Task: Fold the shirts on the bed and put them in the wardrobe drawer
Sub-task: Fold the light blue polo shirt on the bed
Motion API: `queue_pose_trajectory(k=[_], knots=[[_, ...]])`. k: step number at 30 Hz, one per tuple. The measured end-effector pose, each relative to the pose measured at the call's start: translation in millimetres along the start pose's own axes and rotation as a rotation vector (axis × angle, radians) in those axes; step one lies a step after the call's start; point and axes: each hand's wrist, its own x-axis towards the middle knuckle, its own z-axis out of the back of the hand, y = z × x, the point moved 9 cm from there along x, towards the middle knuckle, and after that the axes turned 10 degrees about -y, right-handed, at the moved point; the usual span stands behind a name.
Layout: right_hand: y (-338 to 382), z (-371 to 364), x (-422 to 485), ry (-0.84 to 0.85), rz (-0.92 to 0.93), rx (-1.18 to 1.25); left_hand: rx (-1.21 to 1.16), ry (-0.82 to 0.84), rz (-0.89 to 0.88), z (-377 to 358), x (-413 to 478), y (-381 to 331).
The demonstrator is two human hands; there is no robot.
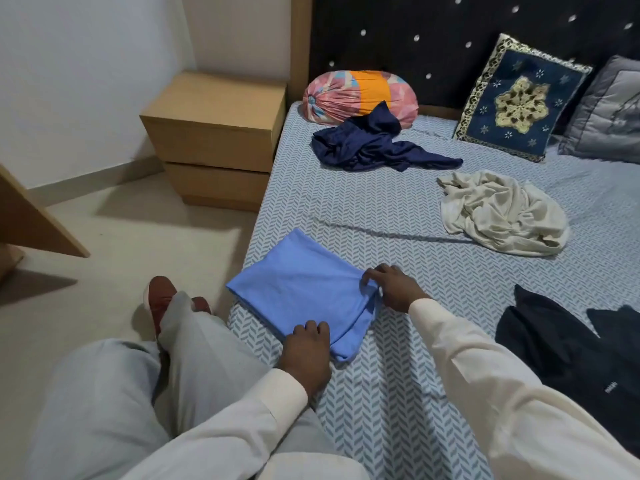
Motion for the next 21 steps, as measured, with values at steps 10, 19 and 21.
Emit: queue_pose_trajectory(k=[10, 19, 21], knots=[[2.3, -0.7, 6.4, -0.174, 0.027, 0.011, -0.047, -0.184, -0.021, 6.5, 13.6, 3.0], [10.9, 95.6, -33.8, -0.444, 0.050, 0.529, -0.530, -0.473, -0.077, 136.2, -12.8, 81.1], [19.3, 123.6, -58.1, -0.408, 0.029, 0.661, -0.666, -0.535, -0.077, 168.8, -23.5, 103.9]])
